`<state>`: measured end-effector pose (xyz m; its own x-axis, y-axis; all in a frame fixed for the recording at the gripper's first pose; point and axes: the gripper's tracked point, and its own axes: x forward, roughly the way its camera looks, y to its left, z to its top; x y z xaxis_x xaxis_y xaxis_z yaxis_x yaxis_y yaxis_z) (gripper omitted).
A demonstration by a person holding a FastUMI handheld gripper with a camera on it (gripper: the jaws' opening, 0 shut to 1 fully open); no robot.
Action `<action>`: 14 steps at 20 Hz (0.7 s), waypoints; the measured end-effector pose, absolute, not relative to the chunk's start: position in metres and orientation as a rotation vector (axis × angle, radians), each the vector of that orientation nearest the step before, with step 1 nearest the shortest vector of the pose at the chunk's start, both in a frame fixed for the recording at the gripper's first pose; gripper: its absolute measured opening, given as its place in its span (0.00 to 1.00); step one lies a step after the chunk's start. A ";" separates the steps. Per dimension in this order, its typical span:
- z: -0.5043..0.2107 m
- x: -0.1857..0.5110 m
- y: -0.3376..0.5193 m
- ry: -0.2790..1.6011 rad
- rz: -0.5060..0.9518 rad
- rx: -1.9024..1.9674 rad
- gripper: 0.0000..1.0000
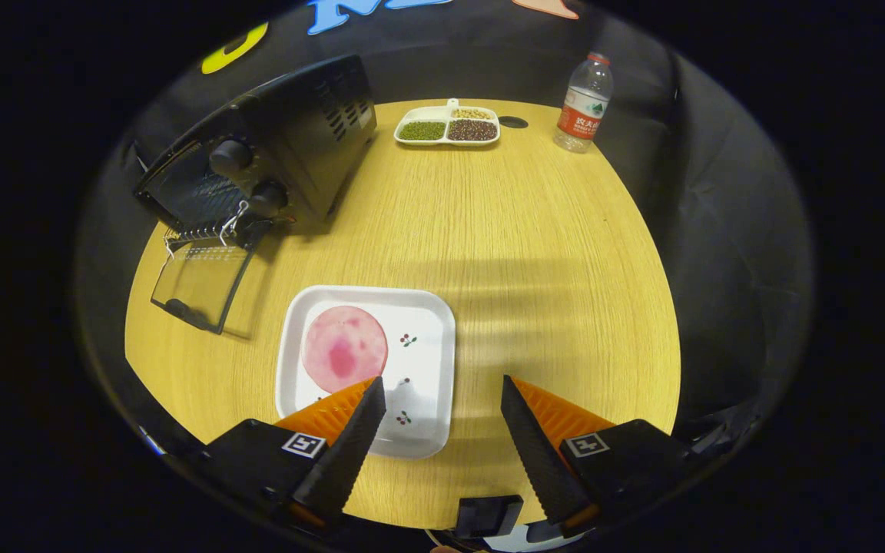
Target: Open the toaster oven, put the food inside, and close the toaster oven door.
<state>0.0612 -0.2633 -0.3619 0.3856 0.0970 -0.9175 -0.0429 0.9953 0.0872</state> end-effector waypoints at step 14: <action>-0.390 0.063 -0.258 1.341 0.071 0.125 0.40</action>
